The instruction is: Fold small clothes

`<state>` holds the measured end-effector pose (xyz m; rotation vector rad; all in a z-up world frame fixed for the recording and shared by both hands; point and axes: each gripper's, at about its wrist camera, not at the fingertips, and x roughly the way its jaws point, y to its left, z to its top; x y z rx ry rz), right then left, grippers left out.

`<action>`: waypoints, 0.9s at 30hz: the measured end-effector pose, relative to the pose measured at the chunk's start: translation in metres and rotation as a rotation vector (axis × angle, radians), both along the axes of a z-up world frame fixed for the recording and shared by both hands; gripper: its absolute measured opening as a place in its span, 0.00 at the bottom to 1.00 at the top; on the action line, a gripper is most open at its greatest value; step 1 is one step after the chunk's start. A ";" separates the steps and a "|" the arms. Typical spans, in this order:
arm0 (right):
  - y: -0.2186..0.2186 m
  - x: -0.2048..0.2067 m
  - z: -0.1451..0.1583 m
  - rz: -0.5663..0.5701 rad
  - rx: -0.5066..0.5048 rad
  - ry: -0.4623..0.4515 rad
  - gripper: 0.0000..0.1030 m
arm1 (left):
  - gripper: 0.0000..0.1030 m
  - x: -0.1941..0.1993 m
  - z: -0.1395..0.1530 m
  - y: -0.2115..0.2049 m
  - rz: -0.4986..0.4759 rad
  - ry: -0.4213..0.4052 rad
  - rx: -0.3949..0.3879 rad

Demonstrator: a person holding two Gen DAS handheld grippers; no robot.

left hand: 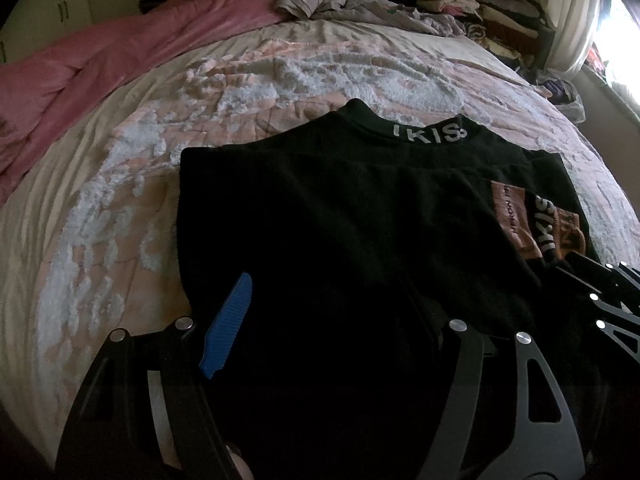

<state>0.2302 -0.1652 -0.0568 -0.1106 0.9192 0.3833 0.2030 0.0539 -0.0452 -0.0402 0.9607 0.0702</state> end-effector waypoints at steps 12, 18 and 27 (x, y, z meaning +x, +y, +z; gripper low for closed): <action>-0.001 -0.025 0.033 -0.013 0.039 -0.093 0.81 | 0.71 -0.017 0.020 0.000 -0.004 -0.034 -0.030; -0.005 -0.036 0.046 -0.025 0.052 -0.124 0.87 | 0.79 -0.028 0.034 -0.001 -0.009 -0.059 -0.031; -0.009 -0.053 0.060 -0.027 0.065 -0.152 0.87 | 0.91 -0.050 0.050 0.001 -0.003 -0.088 -0.023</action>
